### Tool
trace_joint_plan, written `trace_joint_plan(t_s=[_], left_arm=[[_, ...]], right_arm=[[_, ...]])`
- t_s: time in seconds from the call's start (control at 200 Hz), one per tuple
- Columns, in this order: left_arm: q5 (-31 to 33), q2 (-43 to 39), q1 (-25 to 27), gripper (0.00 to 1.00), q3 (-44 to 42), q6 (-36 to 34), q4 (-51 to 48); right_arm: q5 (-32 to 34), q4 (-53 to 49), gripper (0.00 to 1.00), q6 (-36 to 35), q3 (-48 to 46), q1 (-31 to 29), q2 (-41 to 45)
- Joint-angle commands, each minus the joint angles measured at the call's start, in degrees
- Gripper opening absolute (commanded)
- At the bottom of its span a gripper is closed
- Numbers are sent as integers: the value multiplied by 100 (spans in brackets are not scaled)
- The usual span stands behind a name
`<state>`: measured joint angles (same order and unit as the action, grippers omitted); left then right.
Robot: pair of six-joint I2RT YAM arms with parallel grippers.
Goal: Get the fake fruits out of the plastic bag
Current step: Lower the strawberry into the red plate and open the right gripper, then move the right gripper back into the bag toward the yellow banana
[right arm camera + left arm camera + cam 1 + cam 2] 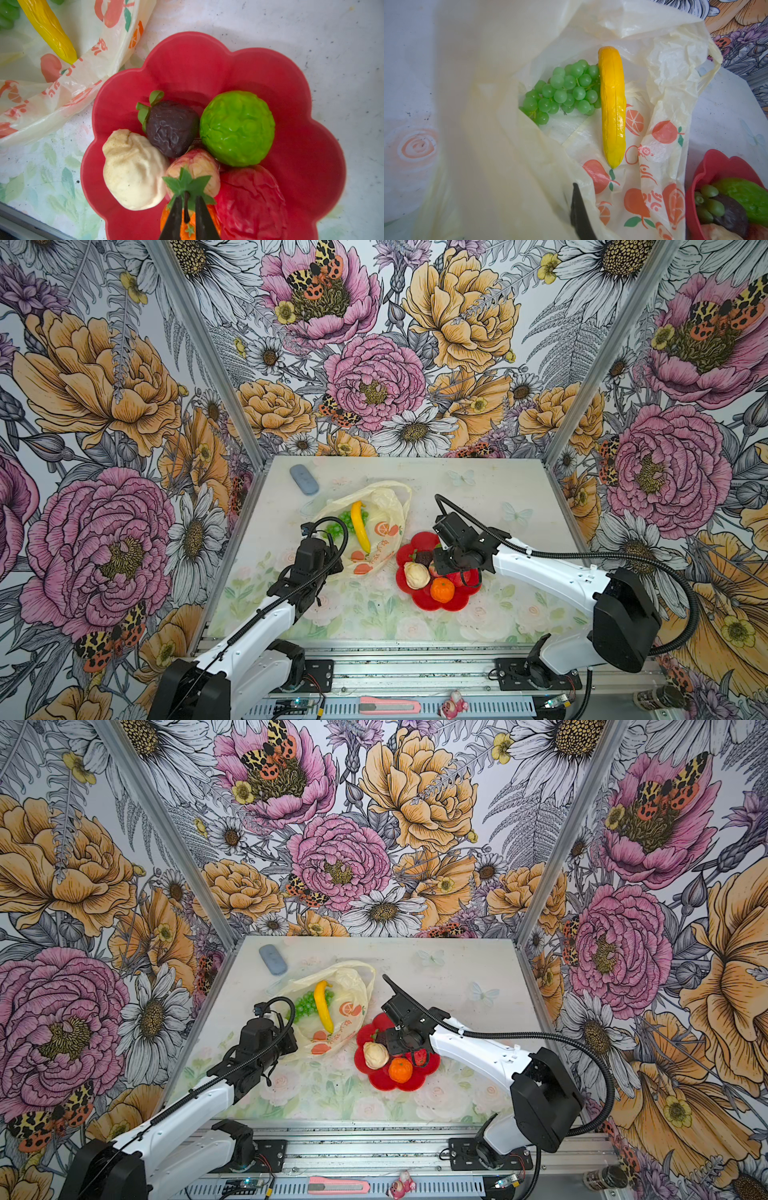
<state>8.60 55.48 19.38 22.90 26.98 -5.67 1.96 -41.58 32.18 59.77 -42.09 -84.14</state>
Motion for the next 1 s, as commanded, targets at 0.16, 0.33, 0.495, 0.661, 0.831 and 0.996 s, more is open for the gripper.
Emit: trace_joint_plan(t_s=[0.16, 0.33, 0.495, 0.661, 0.831, 0.996], left_arm=[[159, -82, 40, 0, -57, -78, 146], [142, -30, 40, 0, -24, -78, 151], [99, -21, -1, 0, -12, -3, 126], [-75, -105, -88, 0, -13, 248, -2], [-122, -234, -110, 0, -4, 413, -238], [-189, -341, -112, 0, 185, 351, -622]], right_arm=[[257, -34, 37, 79, 201, -37, 274], [708, -4, 70, 107, 248, -13, 543], [1060, 321, 93, 20, 452, 169, 587], [1115, 582, 99, -161, 1010, 194, 180], [566, 870, 99, -673, 1785, -116, -636], [217, 1026, 91, -738, 2629, -491, -1610]])
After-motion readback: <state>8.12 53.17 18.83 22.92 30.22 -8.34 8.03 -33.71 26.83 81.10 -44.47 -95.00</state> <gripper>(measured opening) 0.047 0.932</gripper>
